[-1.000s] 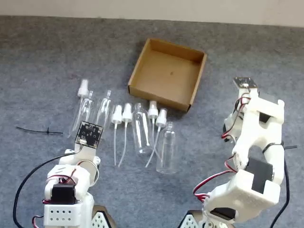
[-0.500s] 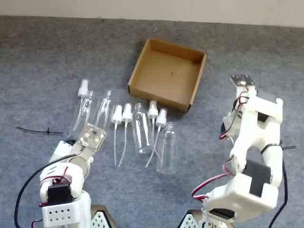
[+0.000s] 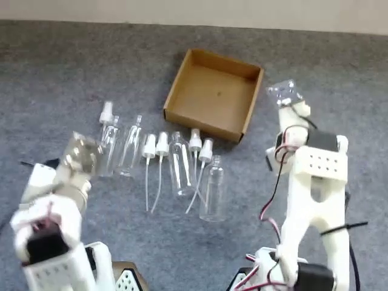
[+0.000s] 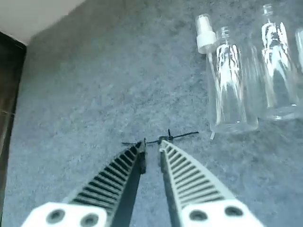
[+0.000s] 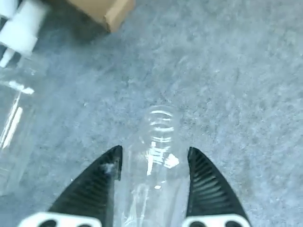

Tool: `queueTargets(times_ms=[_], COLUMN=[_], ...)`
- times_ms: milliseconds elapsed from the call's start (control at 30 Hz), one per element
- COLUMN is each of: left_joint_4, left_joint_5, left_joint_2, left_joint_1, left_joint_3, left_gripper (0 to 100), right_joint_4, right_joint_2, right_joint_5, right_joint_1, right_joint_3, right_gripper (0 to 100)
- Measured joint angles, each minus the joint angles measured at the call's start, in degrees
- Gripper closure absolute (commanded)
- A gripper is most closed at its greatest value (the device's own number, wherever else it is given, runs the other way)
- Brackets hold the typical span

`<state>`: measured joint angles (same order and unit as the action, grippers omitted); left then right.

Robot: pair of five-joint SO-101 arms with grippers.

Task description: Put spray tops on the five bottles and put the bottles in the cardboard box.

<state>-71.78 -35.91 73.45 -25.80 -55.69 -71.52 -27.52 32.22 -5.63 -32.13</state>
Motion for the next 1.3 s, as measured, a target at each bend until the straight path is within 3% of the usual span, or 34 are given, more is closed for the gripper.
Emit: queueTargets(times_ms=[233,767,1067,1300], left_joint_4=[-14.6,-15.6,-15.6,-16.6], left_joint_5=[2.1,20.0,23.3,23.3], left_joint_2=[-39.6,-105.7,-127.6,-135.6], left_joint_1=[0.0,10.5,10.9,11.9], left_joint_3=[34.6,95.5,119.6,125.6], left_gripper=[87,86,83,84], right_joint_4=[4.9,5.7,5.7,5.7], right_joint_2=[-8.2,-8.7,-8.7,-8.7], right_joint_5=[0.0,0.0,0.0,0.0], right_joint_1=[1.2,1.2,1.1,1.1], right_joint_3=[-8.5,-11.7,-11.7,-13.7], right_gripper=[95.1,95.1,95.1,95.1])
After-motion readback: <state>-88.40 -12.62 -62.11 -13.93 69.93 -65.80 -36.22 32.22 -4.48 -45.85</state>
